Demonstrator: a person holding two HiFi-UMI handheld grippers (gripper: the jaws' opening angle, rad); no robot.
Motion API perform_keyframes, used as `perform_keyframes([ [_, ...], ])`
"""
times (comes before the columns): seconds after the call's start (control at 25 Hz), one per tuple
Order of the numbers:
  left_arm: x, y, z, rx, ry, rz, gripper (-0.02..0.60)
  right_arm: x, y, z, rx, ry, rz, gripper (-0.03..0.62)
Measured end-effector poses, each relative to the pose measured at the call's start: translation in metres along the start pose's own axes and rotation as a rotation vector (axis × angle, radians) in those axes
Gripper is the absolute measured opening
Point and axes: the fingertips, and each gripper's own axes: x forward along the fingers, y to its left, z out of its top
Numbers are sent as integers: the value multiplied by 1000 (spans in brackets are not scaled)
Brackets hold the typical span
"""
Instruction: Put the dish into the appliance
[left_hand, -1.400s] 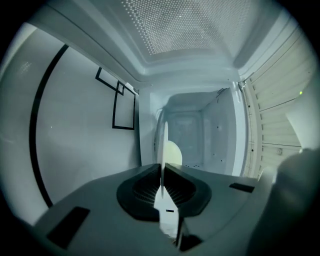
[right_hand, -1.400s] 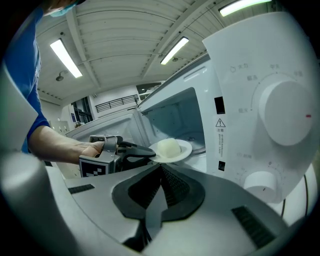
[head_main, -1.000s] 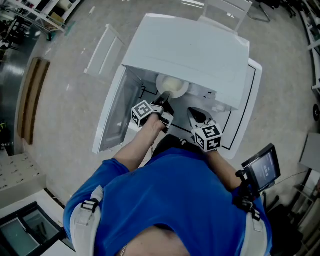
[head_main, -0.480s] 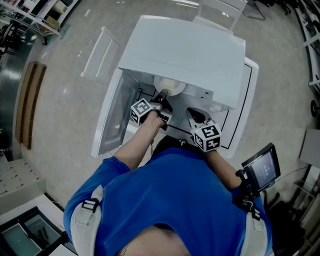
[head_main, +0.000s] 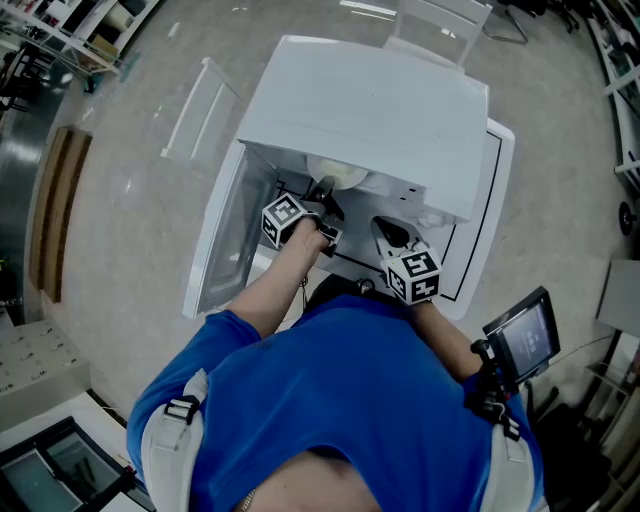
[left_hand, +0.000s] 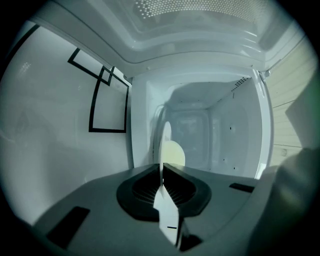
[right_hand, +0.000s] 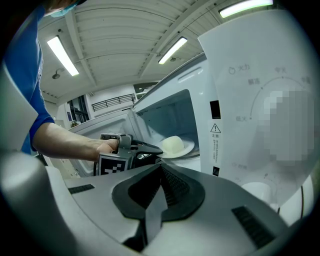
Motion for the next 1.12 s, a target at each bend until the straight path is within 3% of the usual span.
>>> perform_keyframes([
  [0.48, 0, -4, 1, 102, 9, -33, 21, 0, 0, 3, -11, -7, 2, 2],
  [0.8, -1, -12, -1, 205, 31, -74, 102, -1, 3, 2, -17, -7, 8, 2],
  [0.96, -7, -8, -3, 316, 51, -56, 120, -1, 4, 2, -21, -9, 9, 2],
  [1.12, -14, -5, -3, 509, 75, -20, 120, -1, 3, 2, -25, -9, 13, 2],
])
